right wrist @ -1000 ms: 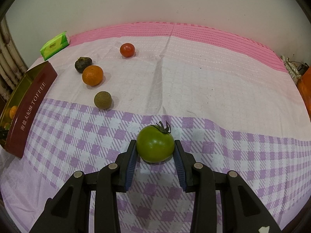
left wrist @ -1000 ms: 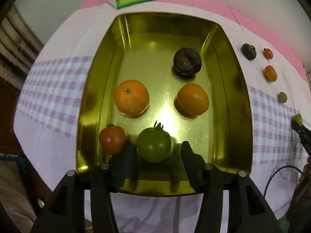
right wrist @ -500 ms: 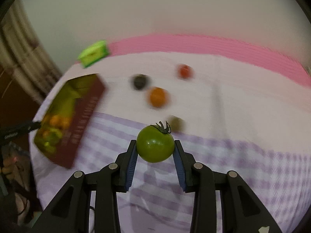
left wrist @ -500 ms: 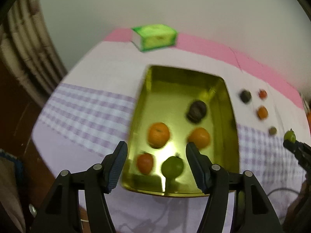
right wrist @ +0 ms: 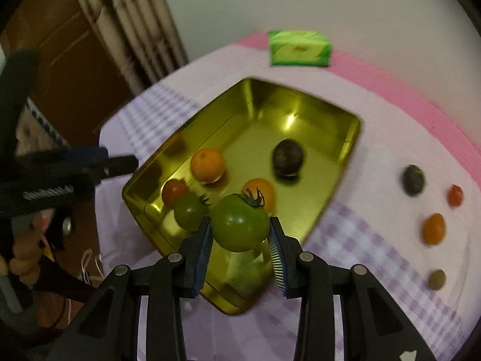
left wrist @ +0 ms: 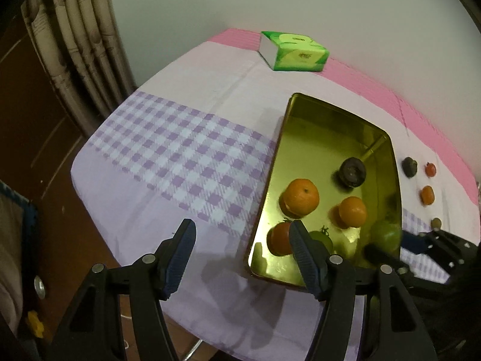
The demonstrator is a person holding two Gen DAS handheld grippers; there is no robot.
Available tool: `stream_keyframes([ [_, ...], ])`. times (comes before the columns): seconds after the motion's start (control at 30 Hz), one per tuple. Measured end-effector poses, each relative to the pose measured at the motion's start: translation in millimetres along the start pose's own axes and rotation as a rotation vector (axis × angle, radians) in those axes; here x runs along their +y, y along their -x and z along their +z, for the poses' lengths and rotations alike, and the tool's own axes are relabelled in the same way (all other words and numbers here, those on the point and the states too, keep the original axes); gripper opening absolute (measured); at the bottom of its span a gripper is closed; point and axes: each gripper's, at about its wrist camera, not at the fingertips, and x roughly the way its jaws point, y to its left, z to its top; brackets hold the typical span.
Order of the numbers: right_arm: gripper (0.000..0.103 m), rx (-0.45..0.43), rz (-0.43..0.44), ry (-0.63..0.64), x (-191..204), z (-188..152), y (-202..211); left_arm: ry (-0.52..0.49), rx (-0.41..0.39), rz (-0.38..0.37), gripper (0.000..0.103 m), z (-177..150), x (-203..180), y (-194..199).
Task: Organize fruits
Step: 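Open the left tool into the tin while right tool carries the large green tomato over it, then lower the large green tomato into the gold tin and open the right tool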
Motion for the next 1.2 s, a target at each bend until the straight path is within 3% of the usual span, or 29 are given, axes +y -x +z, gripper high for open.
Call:
stream_keyframes([
  [0.33,0.035,0.055,-0.076,0.086,16.6,6.3,-29.5,-0.010,0.007,0.012,0.065,0.5,0.0,-3.7],
  [0.73,0.038,0.038,-0.079,0.053,14.6,3.0,-36.4,-0.070,-0.018,0.020,0.065,-1.4,-12.0,-1.0],
  [1.0,0.042,-0.071,-0.021,-0.020,0.6,-1.6,6.6,-0.082,-0.001,0.005,0.065,-2.7,-16.1,-4.0],
  [1.2,0.044,-0.141,-0.110,-0.155,-54.9,-38.0,51.9,-0.084,0.002,0.010,0.065,-3.4,-18.2,-4.8],
])
